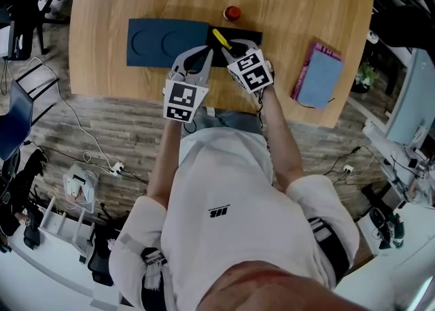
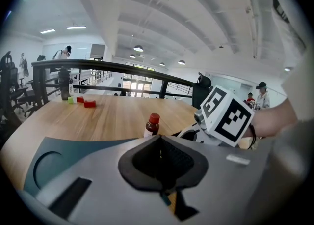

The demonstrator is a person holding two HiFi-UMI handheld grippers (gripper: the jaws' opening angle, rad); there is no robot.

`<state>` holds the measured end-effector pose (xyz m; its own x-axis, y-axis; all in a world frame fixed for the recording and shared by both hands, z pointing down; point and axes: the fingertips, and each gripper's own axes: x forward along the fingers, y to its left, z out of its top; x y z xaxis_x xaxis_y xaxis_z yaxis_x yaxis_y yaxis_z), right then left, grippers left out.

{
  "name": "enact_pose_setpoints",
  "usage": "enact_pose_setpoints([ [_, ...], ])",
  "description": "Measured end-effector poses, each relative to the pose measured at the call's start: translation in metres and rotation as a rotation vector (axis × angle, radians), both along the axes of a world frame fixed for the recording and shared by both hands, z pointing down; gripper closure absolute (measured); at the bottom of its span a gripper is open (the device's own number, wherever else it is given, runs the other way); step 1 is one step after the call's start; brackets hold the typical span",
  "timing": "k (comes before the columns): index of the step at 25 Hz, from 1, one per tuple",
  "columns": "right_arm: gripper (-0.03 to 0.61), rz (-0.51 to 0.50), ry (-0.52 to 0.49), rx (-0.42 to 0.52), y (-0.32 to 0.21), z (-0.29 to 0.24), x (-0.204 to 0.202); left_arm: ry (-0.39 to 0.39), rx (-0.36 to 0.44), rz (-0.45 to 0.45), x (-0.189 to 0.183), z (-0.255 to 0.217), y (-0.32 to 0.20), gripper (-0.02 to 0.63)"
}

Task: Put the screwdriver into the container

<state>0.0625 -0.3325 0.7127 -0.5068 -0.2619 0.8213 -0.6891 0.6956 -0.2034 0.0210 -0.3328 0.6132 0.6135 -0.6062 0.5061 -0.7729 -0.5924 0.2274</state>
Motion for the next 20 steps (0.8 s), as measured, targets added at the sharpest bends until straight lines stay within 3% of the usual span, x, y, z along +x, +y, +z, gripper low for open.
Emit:
enact_pose_setpoints([
  [20, 0.511, -0.013, 0.027, -0.030, 0.001, 0.025, -0.014, -0.010, -0.016, -0.024, -0.012, 0.007, 0.002, 0.603],
])
